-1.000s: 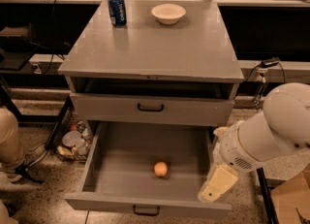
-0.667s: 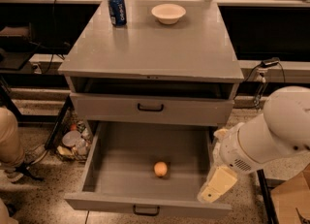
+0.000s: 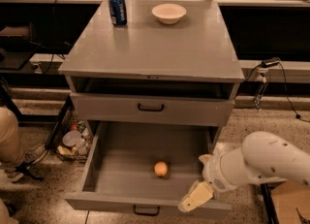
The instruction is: Pick orange from middle drawer and place on counter
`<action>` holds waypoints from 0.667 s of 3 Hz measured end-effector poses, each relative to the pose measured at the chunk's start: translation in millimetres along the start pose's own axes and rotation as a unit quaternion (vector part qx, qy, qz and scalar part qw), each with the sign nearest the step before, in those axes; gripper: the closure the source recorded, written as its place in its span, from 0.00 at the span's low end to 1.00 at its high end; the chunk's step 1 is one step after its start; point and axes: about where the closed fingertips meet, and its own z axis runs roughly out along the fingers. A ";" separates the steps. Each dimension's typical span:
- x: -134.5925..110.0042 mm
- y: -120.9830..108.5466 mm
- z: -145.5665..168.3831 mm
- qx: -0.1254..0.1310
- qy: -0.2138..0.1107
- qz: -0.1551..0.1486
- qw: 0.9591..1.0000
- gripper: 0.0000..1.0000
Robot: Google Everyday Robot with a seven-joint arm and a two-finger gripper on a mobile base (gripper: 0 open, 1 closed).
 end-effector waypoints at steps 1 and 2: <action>9.4 -17.4 63.7 -0.003 -0.057 0.029 0.998 0.00; 21.9 -28.4 98.6 0.001 -0.076 0.058 0.995 0.00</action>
Offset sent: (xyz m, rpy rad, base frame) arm 0.0185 0.0188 -0.0567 0.1025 -0.0172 -0.0583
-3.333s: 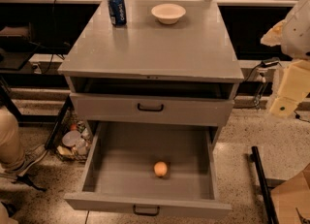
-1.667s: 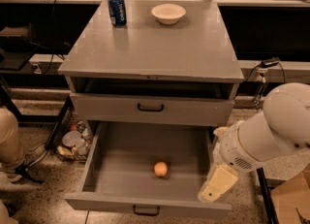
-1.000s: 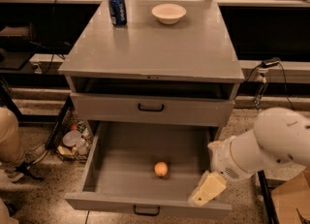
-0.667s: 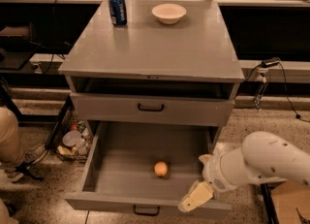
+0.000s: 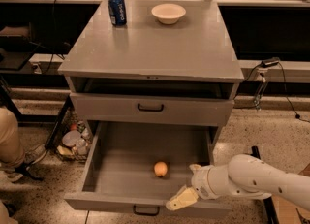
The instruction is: Pick orange from middle drawer and place on counter
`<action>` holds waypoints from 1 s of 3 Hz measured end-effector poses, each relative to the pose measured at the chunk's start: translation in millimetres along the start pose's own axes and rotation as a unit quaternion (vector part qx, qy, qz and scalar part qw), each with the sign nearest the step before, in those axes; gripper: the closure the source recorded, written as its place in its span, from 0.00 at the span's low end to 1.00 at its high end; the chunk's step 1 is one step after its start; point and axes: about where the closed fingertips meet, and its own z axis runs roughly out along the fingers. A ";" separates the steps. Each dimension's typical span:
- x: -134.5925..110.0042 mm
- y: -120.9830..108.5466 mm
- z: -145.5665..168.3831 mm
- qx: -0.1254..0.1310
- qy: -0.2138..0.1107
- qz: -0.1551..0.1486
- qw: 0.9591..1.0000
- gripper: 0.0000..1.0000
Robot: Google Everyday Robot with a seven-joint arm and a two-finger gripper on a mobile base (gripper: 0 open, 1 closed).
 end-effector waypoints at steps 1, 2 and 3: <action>0.0 0.0 0.2 0.000 0.000 0.000 1.000 0.00; -18.0 -12.9 31.3 0.002 -0.028 -0.020 0.999 0.00; -43.0 -32.8 57.3 0.008 -0.066 -0.040 0.997 0.00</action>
Offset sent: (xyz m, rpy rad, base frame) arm 0.0450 0.0349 -0.0273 0.0509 -0.0873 0.0202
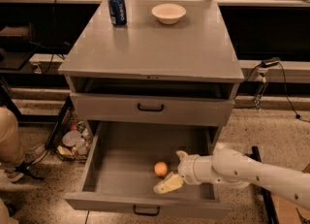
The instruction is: Pick orange from middle drawer and place on counter
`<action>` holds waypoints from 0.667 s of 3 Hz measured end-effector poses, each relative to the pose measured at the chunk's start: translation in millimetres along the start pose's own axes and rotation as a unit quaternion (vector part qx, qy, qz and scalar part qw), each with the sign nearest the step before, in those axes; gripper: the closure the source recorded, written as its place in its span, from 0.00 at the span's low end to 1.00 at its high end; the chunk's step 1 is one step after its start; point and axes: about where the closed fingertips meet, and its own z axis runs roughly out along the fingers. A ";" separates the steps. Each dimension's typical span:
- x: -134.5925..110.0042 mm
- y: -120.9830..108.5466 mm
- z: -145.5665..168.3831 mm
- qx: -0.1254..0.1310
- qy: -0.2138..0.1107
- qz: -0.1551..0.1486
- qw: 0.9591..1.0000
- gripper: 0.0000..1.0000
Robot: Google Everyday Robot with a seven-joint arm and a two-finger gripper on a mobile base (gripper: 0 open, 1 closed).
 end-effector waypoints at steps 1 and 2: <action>-11.7 -21.6 23.5 0.012 -0.036 -0.015 0.999 0.00; -3.1 -42.0 56.8 0.031 -0.041 -0.036 0.998 0.00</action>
Offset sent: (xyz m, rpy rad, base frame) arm 0.0760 0.0231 -0.0683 -0.0307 -0.1757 -0.0214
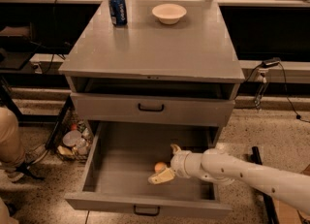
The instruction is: Pick orange from middle drawer and place on counter
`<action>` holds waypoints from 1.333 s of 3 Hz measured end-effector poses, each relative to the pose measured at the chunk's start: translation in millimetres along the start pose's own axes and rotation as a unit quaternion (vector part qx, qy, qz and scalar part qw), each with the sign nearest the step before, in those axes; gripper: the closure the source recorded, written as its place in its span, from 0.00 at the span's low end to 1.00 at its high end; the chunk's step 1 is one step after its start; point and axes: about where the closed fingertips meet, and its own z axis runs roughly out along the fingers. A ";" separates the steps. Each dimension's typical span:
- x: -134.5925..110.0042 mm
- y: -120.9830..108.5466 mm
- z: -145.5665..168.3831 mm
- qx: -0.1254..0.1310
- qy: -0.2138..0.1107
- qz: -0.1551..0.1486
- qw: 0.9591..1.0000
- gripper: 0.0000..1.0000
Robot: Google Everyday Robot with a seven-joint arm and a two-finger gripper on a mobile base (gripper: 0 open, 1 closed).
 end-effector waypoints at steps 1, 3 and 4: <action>16.0 -10.3 21.1 0.004 -0.008 0.004 1.000 0.00; 51.5 -13.2 58.6 -0.002 -0.001 0.018 1.000 0.19; 55.9 -11.3 63.9 -0.009 -0.008 0.019 1.000 0.43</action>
Offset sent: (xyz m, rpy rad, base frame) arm 0.0223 -0.0011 -0.0913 0.0190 0.0363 -0.0499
